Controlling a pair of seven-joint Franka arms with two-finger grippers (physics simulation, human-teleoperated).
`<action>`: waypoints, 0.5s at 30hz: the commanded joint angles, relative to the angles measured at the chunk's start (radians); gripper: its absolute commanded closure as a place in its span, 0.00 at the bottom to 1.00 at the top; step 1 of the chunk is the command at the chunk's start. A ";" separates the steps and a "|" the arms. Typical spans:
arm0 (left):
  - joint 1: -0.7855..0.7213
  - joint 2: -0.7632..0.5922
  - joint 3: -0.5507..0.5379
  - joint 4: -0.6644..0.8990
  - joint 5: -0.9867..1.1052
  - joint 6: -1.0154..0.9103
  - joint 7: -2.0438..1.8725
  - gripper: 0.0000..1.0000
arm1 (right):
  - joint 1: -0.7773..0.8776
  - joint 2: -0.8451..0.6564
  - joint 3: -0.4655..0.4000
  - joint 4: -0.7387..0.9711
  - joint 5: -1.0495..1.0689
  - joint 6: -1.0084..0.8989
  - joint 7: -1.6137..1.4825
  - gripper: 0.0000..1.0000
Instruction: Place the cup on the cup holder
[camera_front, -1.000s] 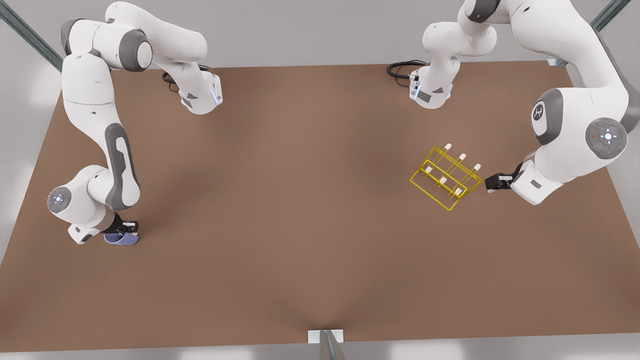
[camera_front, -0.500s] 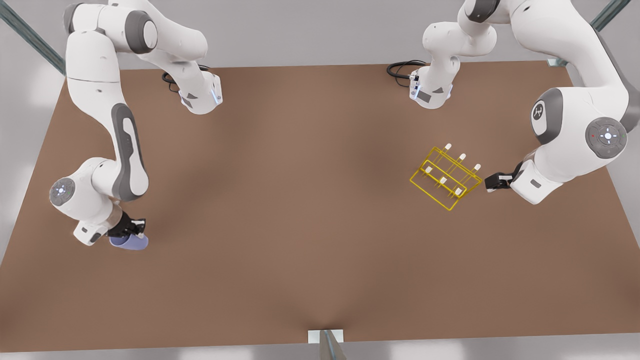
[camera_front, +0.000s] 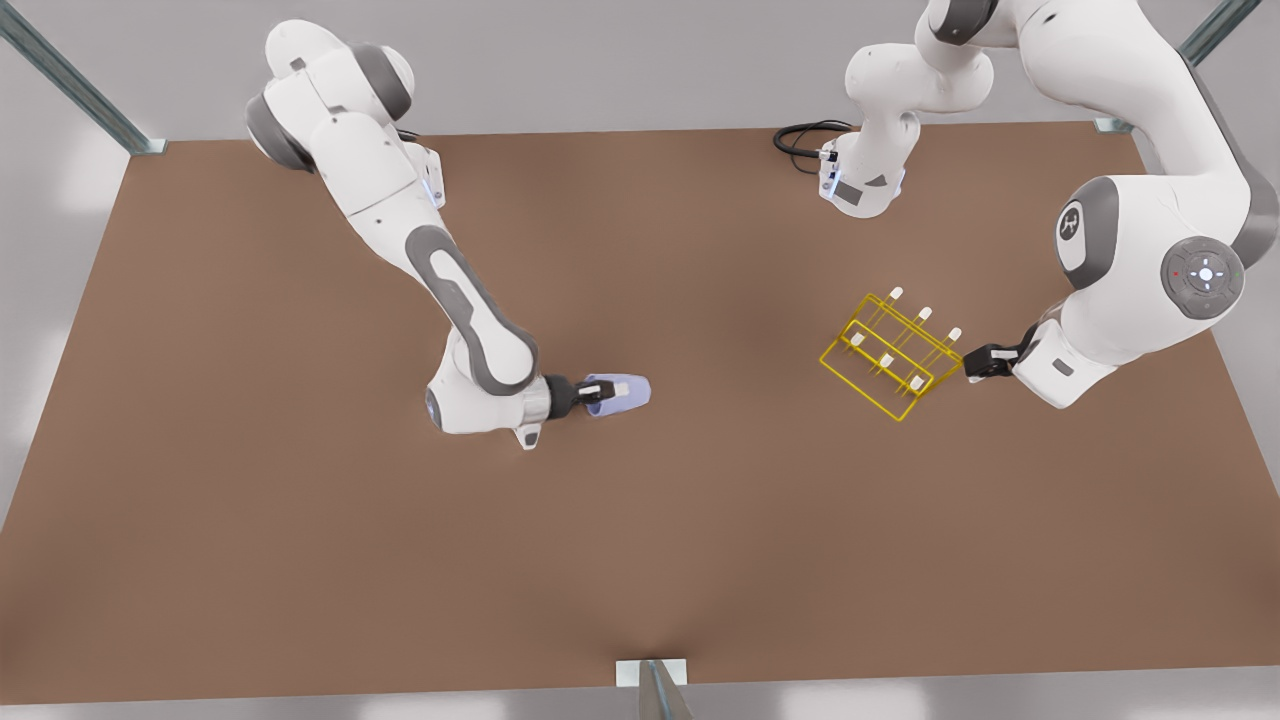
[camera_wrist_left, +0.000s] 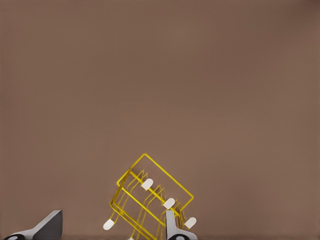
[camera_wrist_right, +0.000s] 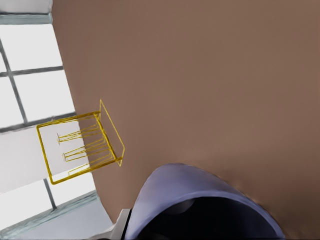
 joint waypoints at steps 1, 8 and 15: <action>-0.001 -0.001 0.000 0.000 0.001 -0.001 -0.008 0.00 | 0.040 0.063 0.002 0.028 0.424 -0.028 -0.298 0.79; -0.002 -0.001 -0.001 0.000 0.004 -0.009 -0.008 0.00 | 0.206 0.196 -0.126 0.166 0.631 -0.157 -0.426 0.79; -0.001 0.000 -0.003 0.000 0.013 -0.004 -0.009 0.00 | 0.221 0.296 -0.149 0.298 0.594 -0.088 -0.413 0.23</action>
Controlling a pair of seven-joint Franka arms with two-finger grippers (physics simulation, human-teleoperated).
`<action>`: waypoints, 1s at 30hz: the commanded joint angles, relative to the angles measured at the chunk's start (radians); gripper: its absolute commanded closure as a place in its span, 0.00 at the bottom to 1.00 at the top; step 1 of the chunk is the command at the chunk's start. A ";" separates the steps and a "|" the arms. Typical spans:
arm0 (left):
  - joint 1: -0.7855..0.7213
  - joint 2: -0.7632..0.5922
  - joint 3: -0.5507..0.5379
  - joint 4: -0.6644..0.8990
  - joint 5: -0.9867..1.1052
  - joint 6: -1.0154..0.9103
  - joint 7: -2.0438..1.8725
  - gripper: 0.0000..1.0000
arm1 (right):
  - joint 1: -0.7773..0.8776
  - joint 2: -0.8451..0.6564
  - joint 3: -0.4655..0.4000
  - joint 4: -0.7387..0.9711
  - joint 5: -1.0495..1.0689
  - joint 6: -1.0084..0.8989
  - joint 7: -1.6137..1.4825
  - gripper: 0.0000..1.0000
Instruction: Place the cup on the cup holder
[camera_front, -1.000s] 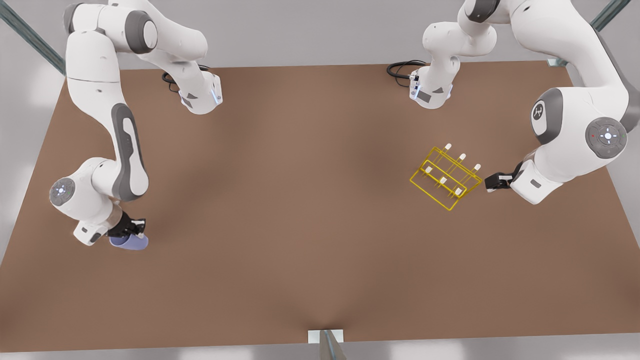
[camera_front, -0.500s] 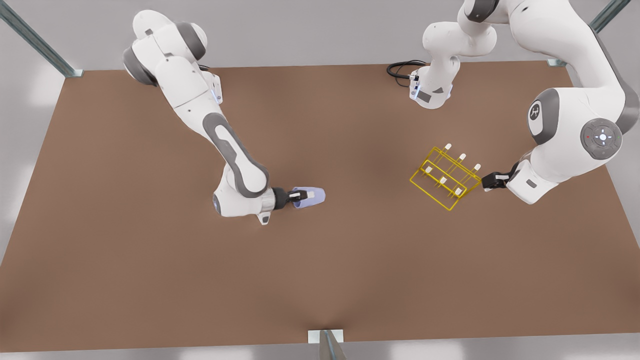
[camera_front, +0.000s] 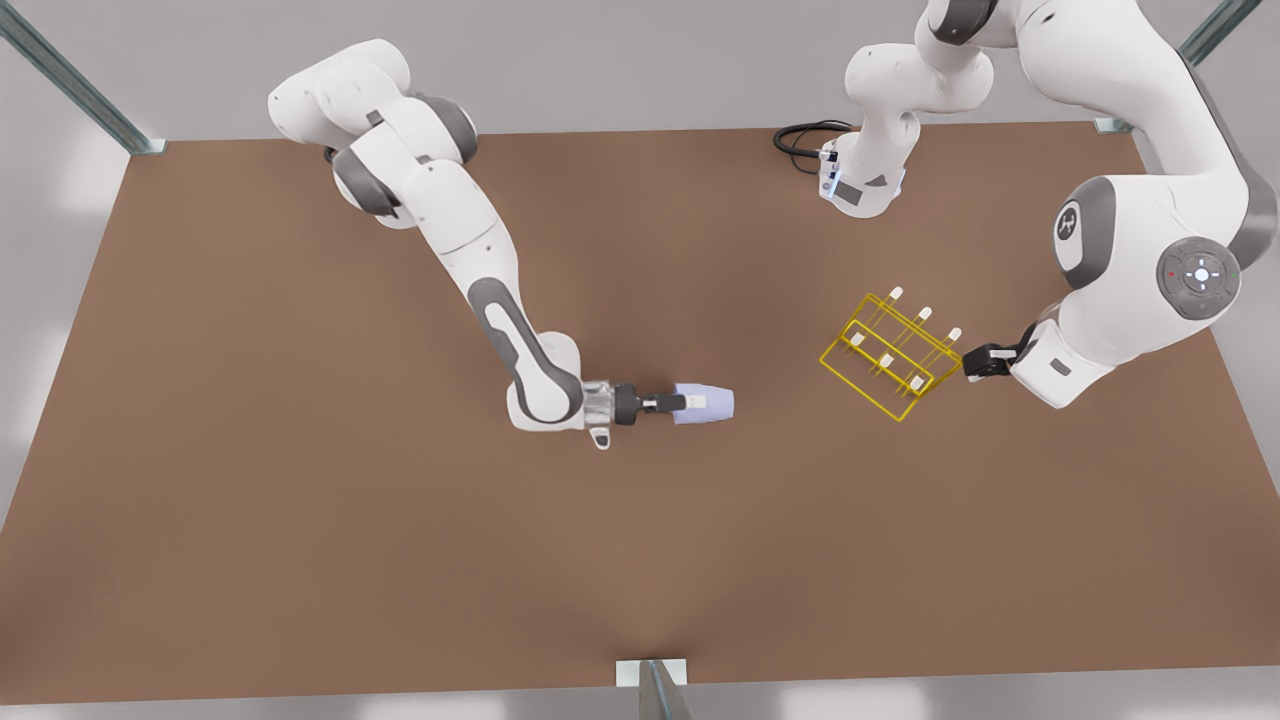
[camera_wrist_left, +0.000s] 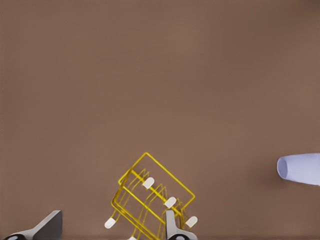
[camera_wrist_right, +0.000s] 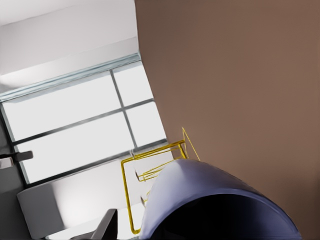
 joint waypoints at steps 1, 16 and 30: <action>0.000 -0.001 0.000 0.000 0.003 -0.002 -0.006 0.00 | 0.001 0.026 -0.005 0.029 -0.008 0.016 -0.180 0.23; -0.014 -0.004 -0.010 0.002 0.003 -0.012 -0.033 0.00 | -0.116 -0.176 -0.120 -0.135 -0.411 0.071 -0.266 0.00; -0.249 0.389 -0.306 0.183 -0.012 0.316 0.390 0.00 | -0.625 -0.829 -0.123 -0.103 -1.961 -0.527 0.479 0.00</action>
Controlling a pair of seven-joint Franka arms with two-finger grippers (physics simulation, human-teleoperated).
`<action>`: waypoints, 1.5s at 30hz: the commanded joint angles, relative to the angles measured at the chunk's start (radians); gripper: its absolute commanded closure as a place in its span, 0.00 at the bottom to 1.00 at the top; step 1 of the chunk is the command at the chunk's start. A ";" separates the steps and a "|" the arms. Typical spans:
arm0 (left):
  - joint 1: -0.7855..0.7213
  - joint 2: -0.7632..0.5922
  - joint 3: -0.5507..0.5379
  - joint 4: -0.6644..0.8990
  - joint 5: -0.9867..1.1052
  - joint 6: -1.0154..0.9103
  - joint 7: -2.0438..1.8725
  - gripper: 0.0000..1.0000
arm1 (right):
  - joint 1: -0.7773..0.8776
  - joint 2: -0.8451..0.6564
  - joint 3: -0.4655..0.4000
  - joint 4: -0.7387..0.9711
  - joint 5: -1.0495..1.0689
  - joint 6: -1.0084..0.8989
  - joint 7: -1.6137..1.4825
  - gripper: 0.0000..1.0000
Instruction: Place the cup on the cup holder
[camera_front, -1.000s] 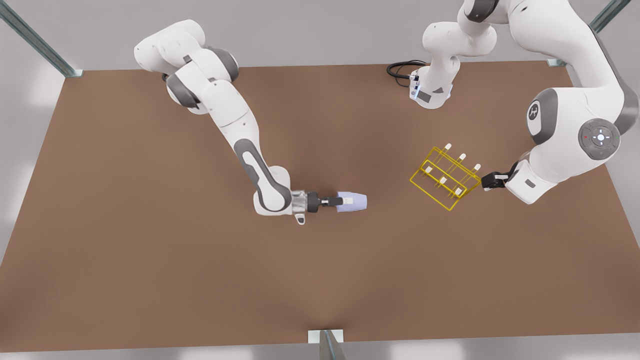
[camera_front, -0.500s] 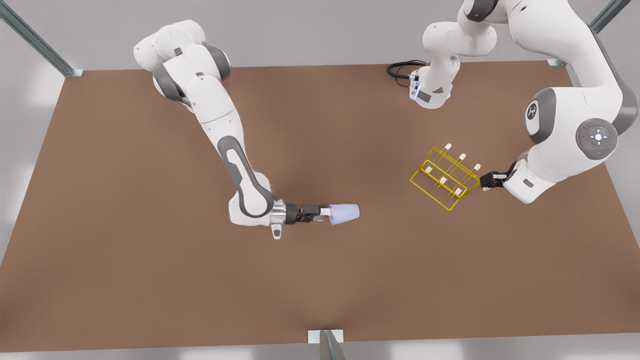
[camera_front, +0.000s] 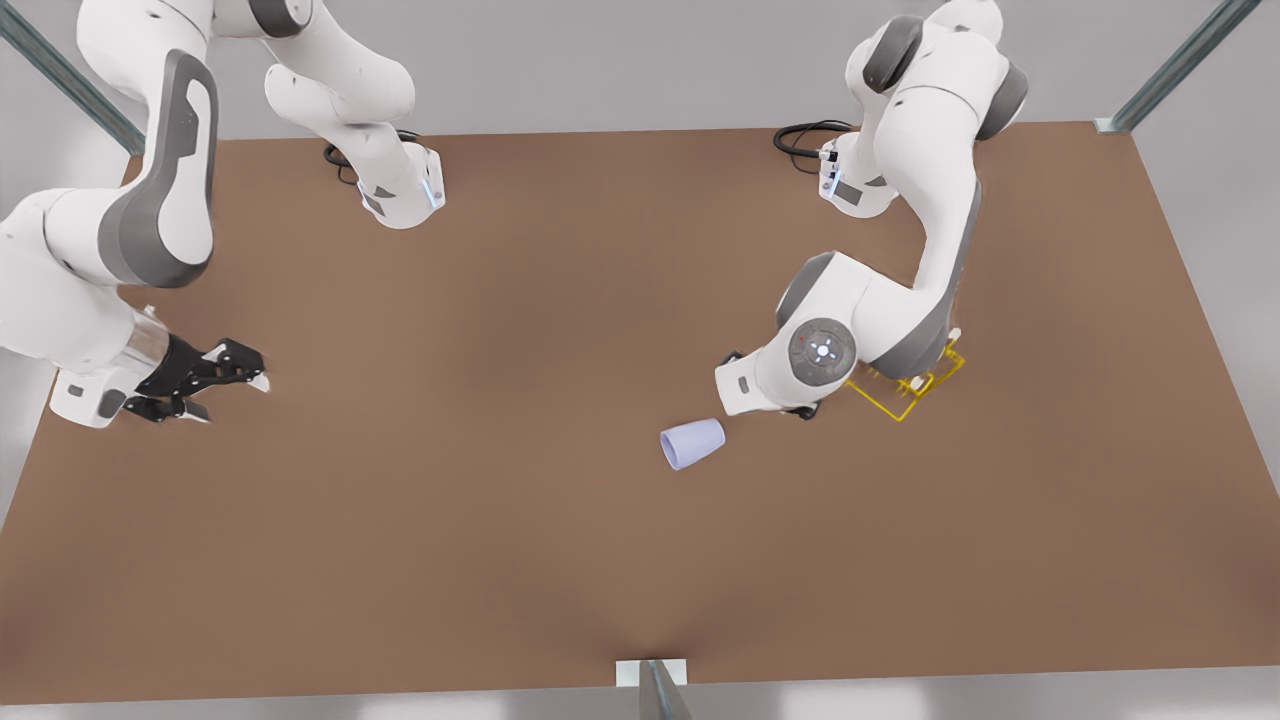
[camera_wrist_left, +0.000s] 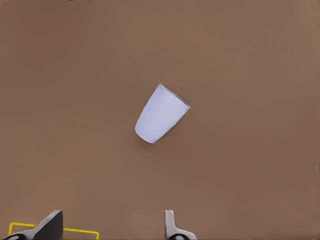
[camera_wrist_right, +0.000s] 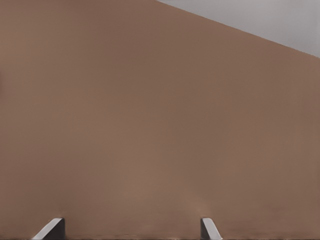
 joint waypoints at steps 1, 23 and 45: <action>-0.024 0.060 -0.007 0.000 -0.005 0.259 0.386 0.00 | 0.005 -0.002 0.000 0.041 -0.095 -0.202 0.379 0.00; -0.061 0.219 0.004 -0.111 0.081 0.576 0.649 0.00 | 0.017 0.013 -0.045 0.204 -0.110 -0.186 0.376 0.00; -0.052 0.257 0.028 -0.221 0.037 0.684 0.662 0.00 | 0.028 0.029 -0.028 0.244 -0.138 -0.186 0.376 0.00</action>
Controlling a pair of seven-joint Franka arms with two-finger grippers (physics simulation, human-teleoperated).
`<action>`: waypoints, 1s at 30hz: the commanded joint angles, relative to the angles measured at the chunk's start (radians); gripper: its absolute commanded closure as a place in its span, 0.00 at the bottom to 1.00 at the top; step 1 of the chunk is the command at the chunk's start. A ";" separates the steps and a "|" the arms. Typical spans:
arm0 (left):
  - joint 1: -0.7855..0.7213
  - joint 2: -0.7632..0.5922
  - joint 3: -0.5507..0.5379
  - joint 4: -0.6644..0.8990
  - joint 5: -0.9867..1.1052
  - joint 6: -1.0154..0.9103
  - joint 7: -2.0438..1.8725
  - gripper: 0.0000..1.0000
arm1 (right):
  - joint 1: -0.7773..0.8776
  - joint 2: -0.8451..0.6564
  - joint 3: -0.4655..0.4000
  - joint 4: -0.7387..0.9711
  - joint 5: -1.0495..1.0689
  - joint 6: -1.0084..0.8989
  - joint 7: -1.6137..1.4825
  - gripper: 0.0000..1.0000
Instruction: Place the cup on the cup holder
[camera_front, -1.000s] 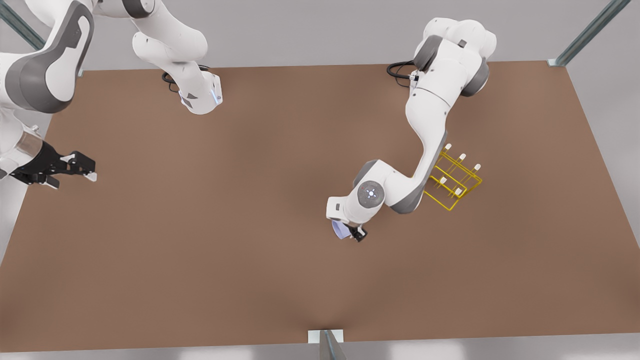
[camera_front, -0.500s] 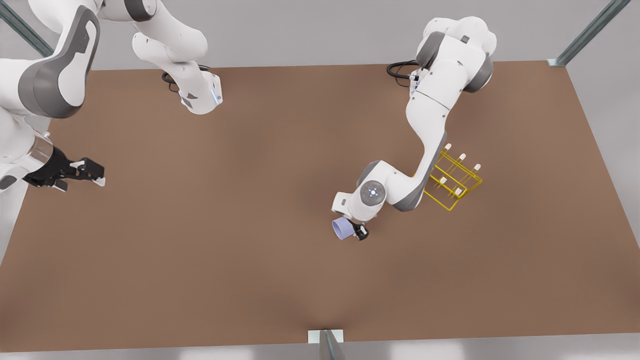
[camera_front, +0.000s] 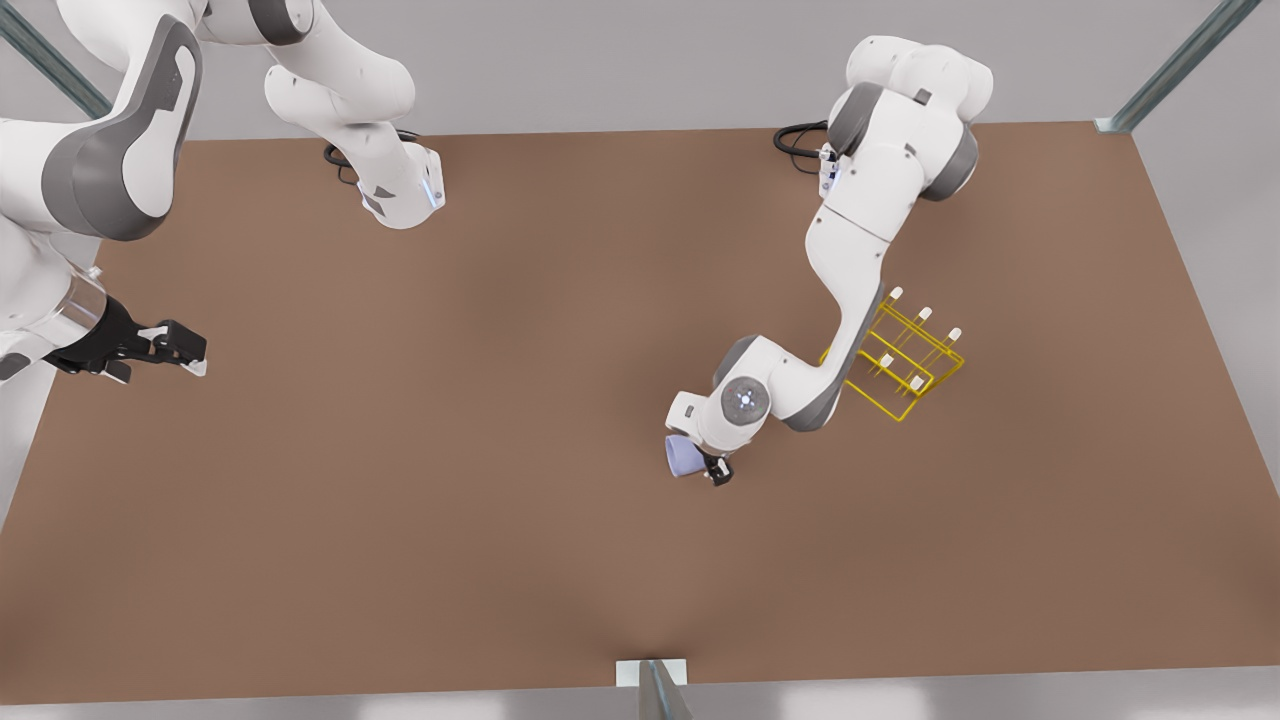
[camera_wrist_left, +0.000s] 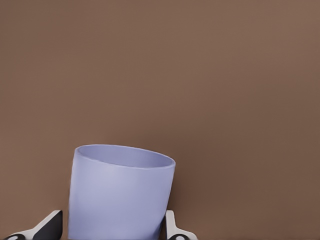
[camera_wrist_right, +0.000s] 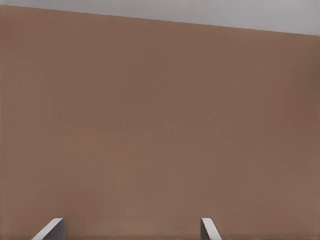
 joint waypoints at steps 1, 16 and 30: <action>-0.001 0.007 0.000 0.001 -0.018 0.009 0.062 0.00 | 0.001 -0.001 0.000 0.001 -0.004 -0.001 0.028 0.00; 0.001 -0.140 0.069 0.017 -0.004 -0.175 0.074 0.19 | 0.001 0.000 0.000 -0.001 0.001 0.000 0.029 0.00; -0.196 -0.351 0.161 0.082 0.841 -1.275 0.171 0.21 | 0.001 0.000 0.000 -0.001 0.002 0.000 0.029 0.00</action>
